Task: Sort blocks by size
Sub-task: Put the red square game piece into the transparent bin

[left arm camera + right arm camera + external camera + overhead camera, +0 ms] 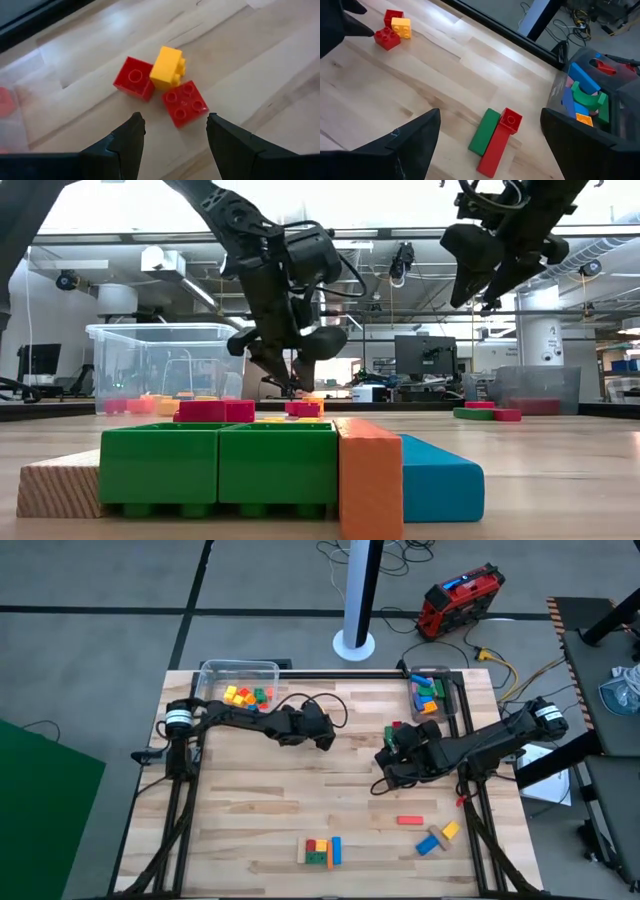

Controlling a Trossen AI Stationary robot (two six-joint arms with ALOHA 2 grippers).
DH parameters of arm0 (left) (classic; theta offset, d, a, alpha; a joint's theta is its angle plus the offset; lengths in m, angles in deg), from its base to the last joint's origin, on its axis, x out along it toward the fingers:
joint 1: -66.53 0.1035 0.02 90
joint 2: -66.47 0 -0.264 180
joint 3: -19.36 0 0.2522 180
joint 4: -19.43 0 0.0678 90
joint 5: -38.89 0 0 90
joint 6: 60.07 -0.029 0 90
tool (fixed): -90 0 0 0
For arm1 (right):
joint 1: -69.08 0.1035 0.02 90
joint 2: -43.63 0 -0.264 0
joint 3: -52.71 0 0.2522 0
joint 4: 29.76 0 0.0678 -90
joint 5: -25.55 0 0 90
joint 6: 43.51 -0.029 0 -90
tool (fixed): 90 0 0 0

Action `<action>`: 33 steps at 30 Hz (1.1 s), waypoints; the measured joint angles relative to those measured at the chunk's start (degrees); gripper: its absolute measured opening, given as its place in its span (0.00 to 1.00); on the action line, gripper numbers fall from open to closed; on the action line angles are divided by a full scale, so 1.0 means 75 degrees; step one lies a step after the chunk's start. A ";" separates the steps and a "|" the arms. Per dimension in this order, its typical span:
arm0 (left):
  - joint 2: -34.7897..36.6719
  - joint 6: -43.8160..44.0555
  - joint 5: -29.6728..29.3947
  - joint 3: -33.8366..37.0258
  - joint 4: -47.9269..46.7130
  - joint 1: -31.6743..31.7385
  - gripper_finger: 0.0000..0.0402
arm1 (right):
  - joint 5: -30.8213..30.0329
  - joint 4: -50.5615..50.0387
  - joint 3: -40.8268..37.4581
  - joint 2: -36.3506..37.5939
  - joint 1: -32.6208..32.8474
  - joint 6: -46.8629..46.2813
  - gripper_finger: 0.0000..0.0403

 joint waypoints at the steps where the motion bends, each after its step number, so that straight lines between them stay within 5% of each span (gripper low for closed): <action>1: 0.0000 0.0043 0.0000 0.0000 0.0008 0.0006 0.47 | -0.0001 0.0001 0.0000 0.0000 -0.0003 0.0010 0.83; 33: -0.1413 0.0192 -0.0263 -0.0489 0.0898 0.0039 0.53 | 0.0207 0.0169 0.0000 -0.0003 -0.0003 0.0297 0.82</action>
